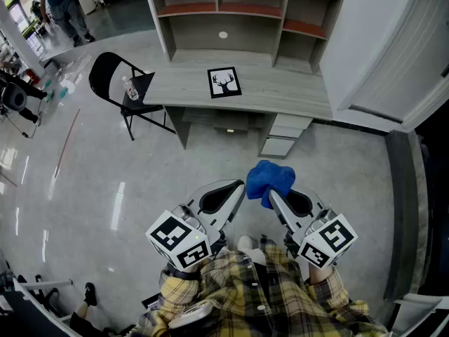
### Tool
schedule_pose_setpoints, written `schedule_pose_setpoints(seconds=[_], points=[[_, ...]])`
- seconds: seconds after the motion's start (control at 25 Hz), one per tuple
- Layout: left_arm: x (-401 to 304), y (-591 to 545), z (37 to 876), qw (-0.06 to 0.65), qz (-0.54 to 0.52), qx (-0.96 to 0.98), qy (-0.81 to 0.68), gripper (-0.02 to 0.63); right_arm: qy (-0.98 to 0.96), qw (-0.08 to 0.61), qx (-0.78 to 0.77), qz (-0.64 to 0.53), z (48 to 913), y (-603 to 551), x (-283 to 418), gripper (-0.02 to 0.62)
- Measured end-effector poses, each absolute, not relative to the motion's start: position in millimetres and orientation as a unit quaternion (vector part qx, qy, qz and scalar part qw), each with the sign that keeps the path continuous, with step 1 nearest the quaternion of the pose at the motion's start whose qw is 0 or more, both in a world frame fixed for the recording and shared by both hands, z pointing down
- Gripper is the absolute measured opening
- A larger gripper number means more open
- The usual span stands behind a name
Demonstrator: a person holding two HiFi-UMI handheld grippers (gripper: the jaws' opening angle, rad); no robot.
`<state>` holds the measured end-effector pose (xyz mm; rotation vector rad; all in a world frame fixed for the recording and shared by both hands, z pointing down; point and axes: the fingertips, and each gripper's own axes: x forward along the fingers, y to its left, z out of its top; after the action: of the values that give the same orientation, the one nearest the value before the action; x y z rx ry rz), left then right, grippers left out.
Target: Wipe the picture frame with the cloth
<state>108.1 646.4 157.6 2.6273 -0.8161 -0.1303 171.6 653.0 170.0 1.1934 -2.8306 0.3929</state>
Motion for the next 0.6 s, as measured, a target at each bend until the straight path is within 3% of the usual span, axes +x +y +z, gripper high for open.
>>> schedule_pose_setpoints(seconds=[0.6], points=[[136, 647, 163, 0.188, -0.033, 0.935, -0.298, 0.006, -0.91, -0.01, 0.391, 0.139, 174, 659, 210, 0.049]])
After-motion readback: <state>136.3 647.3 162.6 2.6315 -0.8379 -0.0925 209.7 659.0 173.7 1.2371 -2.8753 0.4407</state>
